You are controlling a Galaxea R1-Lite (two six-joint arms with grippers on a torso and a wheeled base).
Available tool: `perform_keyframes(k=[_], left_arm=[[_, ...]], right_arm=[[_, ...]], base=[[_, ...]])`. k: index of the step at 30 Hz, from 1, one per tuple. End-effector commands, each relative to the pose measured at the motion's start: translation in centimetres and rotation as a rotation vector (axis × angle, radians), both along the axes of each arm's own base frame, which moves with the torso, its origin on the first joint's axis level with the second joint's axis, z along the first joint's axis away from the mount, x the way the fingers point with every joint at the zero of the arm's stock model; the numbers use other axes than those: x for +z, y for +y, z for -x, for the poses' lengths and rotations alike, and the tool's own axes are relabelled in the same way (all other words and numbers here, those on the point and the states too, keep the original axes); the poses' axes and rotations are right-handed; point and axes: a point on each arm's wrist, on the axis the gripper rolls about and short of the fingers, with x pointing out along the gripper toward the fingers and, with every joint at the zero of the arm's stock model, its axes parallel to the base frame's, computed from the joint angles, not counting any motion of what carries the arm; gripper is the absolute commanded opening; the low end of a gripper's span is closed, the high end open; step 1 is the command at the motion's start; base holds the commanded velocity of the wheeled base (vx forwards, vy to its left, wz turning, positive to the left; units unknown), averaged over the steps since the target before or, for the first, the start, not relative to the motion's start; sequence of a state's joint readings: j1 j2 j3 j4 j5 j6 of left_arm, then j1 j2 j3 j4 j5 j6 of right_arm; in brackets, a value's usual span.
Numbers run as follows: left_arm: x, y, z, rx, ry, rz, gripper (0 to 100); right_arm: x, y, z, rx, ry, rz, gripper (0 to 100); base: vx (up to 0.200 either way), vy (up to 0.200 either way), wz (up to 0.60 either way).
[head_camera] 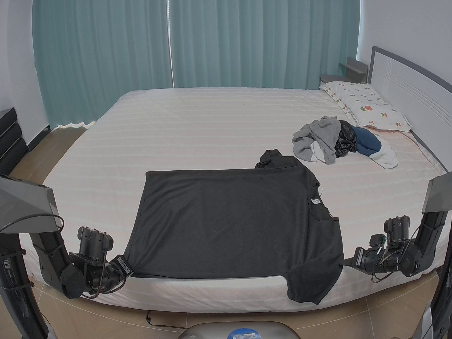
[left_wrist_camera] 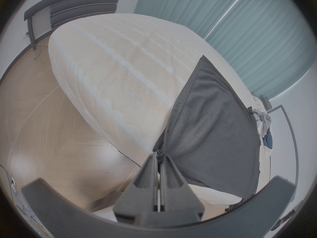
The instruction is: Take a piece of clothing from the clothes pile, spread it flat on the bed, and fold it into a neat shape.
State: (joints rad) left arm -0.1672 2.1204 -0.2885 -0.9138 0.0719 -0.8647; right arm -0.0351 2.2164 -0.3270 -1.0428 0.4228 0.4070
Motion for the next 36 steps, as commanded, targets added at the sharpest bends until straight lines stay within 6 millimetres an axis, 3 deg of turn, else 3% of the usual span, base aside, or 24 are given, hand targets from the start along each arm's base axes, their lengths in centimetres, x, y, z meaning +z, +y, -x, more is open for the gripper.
perform_keyframes(k=[1,7,14,15,36], left_arm=[[-0.1,0.0,0.1,0.001,0.008,-0.001,0],[-0.3,0.1,0.4,-0.013,0.020,-0.013,0],[-0.5,0.1,0.3,-0.013,0.027,-0.016,0],[-0.5,0.1,0.4,-0.013,0.029,-0.016,0],[-0.7,0.2,0.3,-0.013,0.029,-0.014,0]], right_arm=[[0.3,-0.7,0.5,-0.014,-0.002,0.013,0],[1.3,-1.5,1.1,-0.002,0.026,0.045,0],[0.8,-1.3,0.6,0.019,0.006,0.039,0],[0.6,-1.2,0.5,0.025,0.007,0.038,100],[-1.5,0.5,-1.3,0.030,-0.037,-0.067,100]], base=[[0.000,0.000,0.00],[0.000,0.000,0.00],[0.000,0.000,0.00],[0.000,0.000,0.00],[0.000,0.000,0.00]])
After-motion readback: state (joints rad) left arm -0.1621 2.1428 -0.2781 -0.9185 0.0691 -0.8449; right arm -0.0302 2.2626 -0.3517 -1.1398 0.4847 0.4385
